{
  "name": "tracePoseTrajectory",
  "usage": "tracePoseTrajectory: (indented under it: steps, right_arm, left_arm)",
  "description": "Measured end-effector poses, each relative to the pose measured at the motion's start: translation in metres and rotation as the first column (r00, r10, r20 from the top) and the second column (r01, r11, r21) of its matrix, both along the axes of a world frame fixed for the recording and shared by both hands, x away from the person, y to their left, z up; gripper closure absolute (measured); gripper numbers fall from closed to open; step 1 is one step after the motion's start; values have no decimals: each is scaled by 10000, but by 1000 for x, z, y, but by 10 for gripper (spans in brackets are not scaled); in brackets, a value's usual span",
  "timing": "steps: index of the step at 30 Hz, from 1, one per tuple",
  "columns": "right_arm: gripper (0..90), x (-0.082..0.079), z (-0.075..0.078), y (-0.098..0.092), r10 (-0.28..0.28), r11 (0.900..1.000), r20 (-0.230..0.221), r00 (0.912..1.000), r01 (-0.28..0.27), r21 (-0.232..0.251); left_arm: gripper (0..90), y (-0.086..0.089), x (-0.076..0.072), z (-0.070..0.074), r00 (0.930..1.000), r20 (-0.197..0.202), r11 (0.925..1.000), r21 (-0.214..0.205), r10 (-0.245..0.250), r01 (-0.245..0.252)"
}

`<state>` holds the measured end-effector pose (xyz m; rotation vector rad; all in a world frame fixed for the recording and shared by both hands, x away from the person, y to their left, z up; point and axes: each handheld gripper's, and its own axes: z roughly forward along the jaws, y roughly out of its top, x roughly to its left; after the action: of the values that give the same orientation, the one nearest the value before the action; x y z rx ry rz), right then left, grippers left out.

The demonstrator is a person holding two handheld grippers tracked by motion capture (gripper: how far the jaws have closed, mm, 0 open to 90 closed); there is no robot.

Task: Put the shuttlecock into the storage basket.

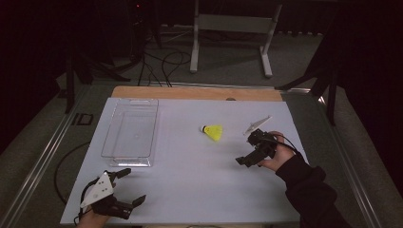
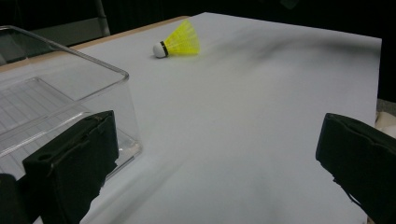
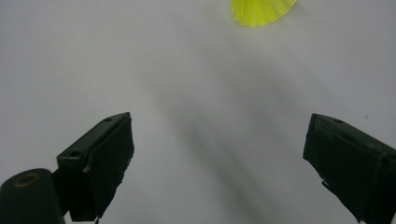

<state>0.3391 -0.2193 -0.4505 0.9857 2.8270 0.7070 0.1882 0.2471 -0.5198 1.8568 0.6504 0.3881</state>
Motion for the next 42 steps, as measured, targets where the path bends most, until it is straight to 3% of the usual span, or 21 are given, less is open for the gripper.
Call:
tracePoseTrajectory:
  steps: [10, 15, 22, 42]
  right_arm:
    - [118, 13, -8, 16, 170, 9964, -765, 9969, -232, -820]
    - [124, 19, -10, 23, 224, 9938, -897, 9957, -319, -1064]
    - [134, 32, -15, 39, 324, 9864, -1414, 9894, -545, -1551]
    - [167, 57, -28, 68, 323, 9822, -1901, 9812, -664, -1758]
  left_arm:
    - [0, -1, 0, 0, 10000, -26, 10000, 18, -34, 34]
    - [0, -1, 0, -1, 10000, -43, 10000, 24, -54, 55]
    - [0, 0, 0, -1, 10000, -34, 10000, 5, -43, 43]
    - [0, 0, 0, -1, 10000, -49, 10000, 18, -83, 83]
